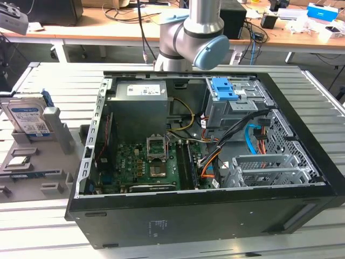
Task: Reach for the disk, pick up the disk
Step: 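Pick up the disk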
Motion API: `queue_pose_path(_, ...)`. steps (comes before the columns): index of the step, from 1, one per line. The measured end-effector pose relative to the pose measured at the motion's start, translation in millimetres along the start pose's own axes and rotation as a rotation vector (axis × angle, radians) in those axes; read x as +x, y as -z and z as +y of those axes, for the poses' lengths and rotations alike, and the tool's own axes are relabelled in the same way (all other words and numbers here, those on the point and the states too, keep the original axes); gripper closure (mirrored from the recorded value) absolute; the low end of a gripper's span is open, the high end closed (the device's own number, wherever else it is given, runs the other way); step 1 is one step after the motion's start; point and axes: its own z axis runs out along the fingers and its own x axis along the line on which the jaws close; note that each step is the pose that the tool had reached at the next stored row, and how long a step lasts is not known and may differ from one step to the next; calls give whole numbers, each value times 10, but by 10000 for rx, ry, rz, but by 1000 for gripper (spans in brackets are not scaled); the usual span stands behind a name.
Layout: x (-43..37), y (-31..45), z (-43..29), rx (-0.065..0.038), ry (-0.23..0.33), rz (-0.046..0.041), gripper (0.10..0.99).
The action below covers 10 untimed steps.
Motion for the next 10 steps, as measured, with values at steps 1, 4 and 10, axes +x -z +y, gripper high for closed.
queue_pose_path(1, -11, 0, 2, 0, 0, -1, 604)
queue_pose_path(4, -42, -1, 5, 1, 1, 0, 604)
queue_pose_path(10, -193, -1, 25, 0, 0, 1, 604)
